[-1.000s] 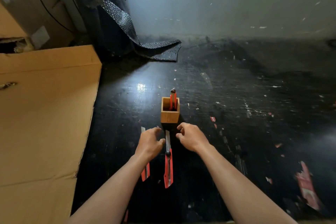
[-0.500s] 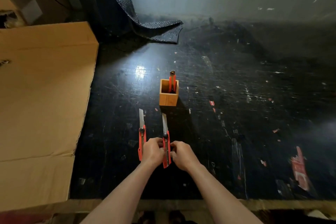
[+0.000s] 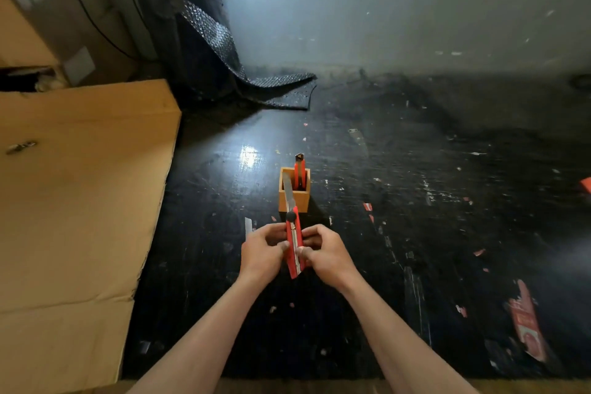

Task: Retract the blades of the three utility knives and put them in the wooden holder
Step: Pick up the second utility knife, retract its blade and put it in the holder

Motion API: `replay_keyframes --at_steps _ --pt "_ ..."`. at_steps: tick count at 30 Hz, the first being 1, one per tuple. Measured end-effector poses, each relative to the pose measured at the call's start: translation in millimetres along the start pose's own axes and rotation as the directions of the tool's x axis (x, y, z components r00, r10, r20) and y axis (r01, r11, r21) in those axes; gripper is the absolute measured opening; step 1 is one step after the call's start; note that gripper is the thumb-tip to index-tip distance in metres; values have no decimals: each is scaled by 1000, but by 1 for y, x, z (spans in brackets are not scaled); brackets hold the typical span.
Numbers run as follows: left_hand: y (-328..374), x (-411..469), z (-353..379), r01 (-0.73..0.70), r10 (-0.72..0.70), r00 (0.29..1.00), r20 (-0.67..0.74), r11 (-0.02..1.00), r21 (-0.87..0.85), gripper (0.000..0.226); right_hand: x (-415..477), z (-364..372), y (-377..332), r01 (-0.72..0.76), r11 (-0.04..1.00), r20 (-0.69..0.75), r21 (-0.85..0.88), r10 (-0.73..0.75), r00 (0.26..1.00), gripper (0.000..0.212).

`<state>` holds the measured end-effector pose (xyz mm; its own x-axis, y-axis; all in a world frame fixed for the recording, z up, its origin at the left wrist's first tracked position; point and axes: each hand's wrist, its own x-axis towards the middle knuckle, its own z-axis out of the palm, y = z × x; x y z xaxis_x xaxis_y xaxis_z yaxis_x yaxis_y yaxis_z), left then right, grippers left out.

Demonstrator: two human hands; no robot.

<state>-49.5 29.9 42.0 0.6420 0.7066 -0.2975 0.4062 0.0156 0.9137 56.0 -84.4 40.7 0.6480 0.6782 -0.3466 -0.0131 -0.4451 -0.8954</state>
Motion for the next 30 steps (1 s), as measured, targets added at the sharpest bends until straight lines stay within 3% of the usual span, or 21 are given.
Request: replay_keyframes --at_steps 8,13,18,24,30 --pt "104 29 -40 -76 126 978 165 957 -281 45 13 -37 -99 258 961 -19 101 -258 966 27" --pt "159 33 -55 -165 242 953 180 918 -361 50 14 -55 -151 353 933 -67 65 -349 935 23" --pt "196 32 -63 -259 324 935 144 901 -347 48 20 -68 -199 453 882 -178 -133 -471 864 38" --pt "217 32 -62 -313 371 920 123 887 -338 49 20 -84 -239 540 761 -185 -360 -625 758 21" --pt "230 37 -70 -298 377 919 115 855 -424 48 15 -80 -239 549 747 -135 -376 -630 765 19"
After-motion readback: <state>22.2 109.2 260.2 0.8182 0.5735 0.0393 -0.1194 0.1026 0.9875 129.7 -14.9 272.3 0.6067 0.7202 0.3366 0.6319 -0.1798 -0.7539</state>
